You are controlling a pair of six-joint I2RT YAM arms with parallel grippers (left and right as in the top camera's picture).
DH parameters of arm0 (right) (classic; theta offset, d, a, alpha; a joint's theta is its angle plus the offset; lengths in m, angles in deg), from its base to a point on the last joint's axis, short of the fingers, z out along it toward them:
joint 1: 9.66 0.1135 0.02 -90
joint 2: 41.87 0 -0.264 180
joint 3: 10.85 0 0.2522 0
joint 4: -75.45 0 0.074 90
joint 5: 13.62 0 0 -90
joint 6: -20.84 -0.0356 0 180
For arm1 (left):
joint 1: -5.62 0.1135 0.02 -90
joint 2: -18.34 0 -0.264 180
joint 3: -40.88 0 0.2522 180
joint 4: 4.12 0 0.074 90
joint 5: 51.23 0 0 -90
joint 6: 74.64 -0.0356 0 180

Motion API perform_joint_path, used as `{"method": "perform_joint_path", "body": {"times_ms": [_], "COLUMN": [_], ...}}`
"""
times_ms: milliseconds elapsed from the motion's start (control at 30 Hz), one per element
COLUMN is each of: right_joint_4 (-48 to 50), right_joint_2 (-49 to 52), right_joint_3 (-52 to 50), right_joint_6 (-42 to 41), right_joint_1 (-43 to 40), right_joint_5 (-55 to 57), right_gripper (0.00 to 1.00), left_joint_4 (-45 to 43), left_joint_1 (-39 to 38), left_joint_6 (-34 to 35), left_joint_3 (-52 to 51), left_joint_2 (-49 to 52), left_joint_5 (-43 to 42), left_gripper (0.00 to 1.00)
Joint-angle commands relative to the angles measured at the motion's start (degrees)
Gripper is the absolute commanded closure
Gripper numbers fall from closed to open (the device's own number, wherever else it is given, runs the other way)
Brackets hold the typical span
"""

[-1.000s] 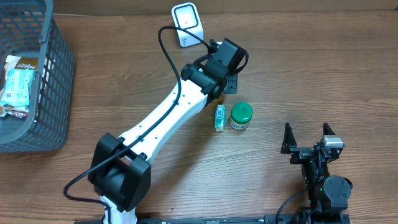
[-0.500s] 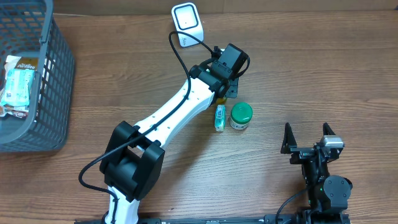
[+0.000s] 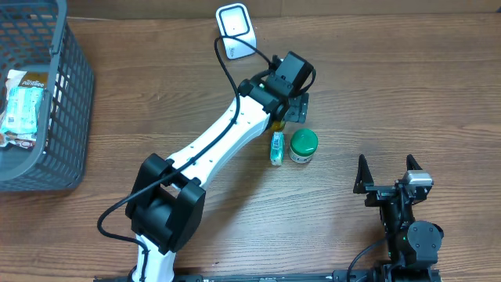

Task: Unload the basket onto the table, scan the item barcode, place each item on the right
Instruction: 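Carry the bottle with the left gripper behind the green-capped jar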

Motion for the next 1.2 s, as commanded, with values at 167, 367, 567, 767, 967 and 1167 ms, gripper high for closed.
{"method": "perform_joint_path", "body": {"times_ms": [167, 367, 567, 767, 967, 1167], "right_joint_4": [0.3, 0.3, 0.3, 0.3, 0.3, 0.3], "right_joint_2": [-0.5, -0.5, -0.5, -0.5, -0.5, -0.5], "right_joint_3": [-0.6, -0.6, -0.6, -0.6, -0.6, -0.6], "right_joint_6": [-0.2, -0.2, -0.2, -0.2, -0.2, -0.2], "right_joint_1": [-0.2, -0.2, -0.2, -0.2, -0.2, -0.2], "right_joint_5": [0.5, 0.6, 0.5, 0.5, 0.5, 0.6], "right_gripper": [0.00, 0.00, 0.00, 0.00, 0.00, 0.00], "left_joint_4": [4.1, 5.6, 3.9, 3.1, 2.8, 1.7], "left_joint_1": [0.0, 0.0, 0.0, 0.0, 0.0, 0.0], "left_joint_6": [-6.1, -6.4, -6.0, -5.9, -5.3, -5.3], "left_joint_3": [6.8, 5.3, 3.1, 2.4, 2.4, 2.4], "left_joint_2": [-0.2, 0.0, 0.3, 1.7, 4.8, 5.0], "left_joint_5": [-0.4, 0.0, 0.0, -0.1, -0.3, -0.3], "left_gripper": [0.16, 0.15, 0.15, 0.15, 0.21, 0.46]}}
